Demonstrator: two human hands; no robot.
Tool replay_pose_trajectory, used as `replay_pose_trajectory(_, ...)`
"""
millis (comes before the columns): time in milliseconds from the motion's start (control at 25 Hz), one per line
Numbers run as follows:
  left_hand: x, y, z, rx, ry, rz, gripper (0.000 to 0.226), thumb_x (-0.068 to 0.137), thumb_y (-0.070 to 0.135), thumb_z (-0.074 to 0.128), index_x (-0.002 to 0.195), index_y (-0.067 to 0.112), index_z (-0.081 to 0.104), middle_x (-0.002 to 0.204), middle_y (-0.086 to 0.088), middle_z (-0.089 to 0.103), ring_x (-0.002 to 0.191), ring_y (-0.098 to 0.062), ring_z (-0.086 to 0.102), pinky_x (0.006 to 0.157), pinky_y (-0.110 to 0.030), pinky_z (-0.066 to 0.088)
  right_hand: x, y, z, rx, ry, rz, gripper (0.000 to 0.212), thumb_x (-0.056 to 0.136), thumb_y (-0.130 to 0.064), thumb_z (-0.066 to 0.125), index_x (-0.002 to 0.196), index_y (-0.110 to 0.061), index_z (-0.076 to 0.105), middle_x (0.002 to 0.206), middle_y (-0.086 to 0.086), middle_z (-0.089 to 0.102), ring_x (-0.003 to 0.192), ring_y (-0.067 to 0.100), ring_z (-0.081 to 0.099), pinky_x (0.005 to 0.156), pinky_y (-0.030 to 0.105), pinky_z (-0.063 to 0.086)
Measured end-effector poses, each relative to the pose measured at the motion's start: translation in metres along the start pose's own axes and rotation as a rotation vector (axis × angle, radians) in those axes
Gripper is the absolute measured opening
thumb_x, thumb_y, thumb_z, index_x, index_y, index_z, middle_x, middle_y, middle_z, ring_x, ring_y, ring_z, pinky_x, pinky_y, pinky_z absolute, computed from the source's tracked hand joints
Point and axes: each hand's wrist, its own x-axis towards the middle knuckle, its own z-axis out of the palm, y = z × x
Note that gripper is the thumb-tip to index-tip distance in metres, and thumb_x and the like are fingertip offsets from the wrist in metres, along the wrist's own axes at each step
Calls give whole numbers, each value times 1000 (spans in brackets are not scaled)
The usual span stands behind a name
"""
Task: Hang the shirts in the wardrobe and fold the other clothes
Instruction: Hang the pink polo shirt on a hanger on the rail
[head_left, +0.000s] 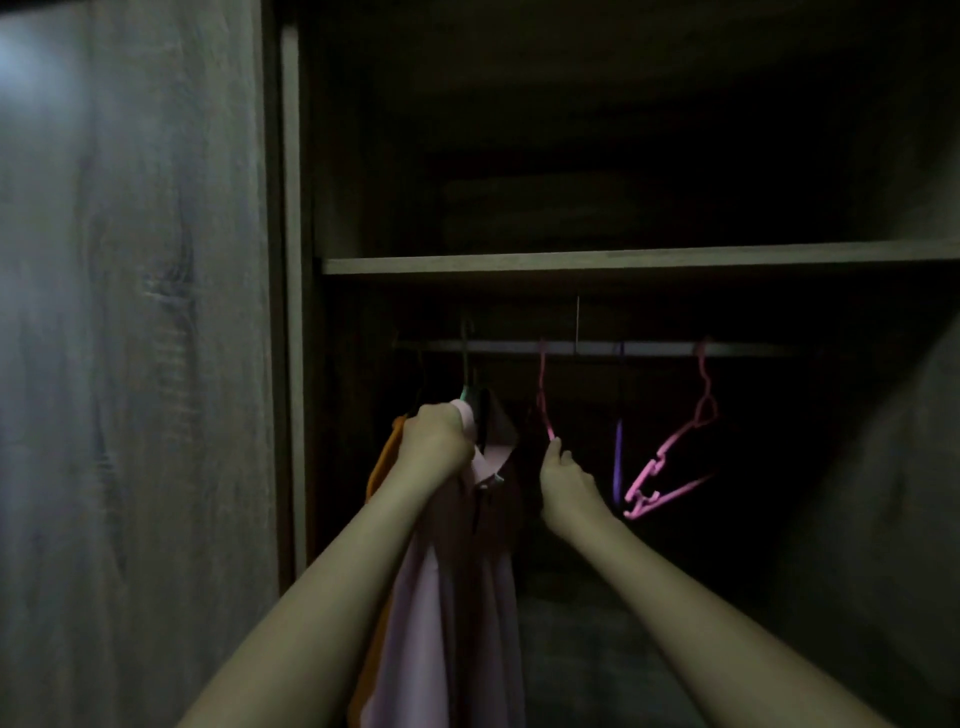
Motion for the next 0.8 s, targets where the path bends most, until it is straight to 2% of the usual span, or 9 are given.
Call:
replay_pose_trajectory(200, 58, 17, 12, 0, -43, -133, 22, 90, 11, 54, 111, 15, 61, 119, -10, 56, 110, -31, 55, 75, -34, 43, 2, 7, -6, -10, -34, -44, 86, 87, 4, 53, 147, -3, -8, 148, 19, 27, 124, 32, 46, 98, 35, 43)
replay_pose_trajectory(360, 64, 15, 44, -45, -73, -154, 30, 90, 9, 50, 116, 12, 63, 123, -12, 57, 113, -32, 56, 88, -36, 49, 1, 11, -11, -19, -70, -64, 87, 86, 4, 53, 147, -3, -9, 149, 18, 26, 126, 32, 44, 100, 35, 41)
replay_pose_trajectory(560, 58, 20, 55, -82, -59, -190, 30, 90, 8, 52, 119, 12, 60, 120, -13, 56, 111, -31, 56, 88, -39, 52, -2, 10, -17, 0, -116, -77, 87, 86, 3, 52, 147, -4, -9, 152, 18, 21, 129, 34, 41, 104, 36, 38)
replay_pose_trajectory(680, 45, 26, 39, 5, -142, -262, 47, 80, 25, 70, 123, 13, 55, 121, -10, 56, 112, -29, 55, 88, -38, 49, -14, 8, -28, 26, -155, -85, 92, 88, -15, 58, 148, -9, -11, 156, 20, 3, 140, 37, 22, 111, 38, 28)
replay_pose_trajectory(720, 38, 28, 32, 42, -157, -267, 57, 76, 32, 74, 125, 12, 53, 123, -10, 55, 115, -30, 53, 90, -40, 47, -19, 8, -32, 26, -123, -104, 91, 88, -18, 58, 148, -11, -11, 157, 19, -3, 143, 35, 12, 114, 39, 22)
replay_pose_trajectory(800, 20, 25, 18, 45, -68, -237, 52, 81, 37, 67, 123, 11, 52, 124, -13, 55, 115, -33, 52, 91, -42, 47, -29, 5, -34, 45, 40, -206, 83, 89, -15, 53, 149, -10, -4, 157, 15, -4, 146, 29, 0, 117, 38, 14)
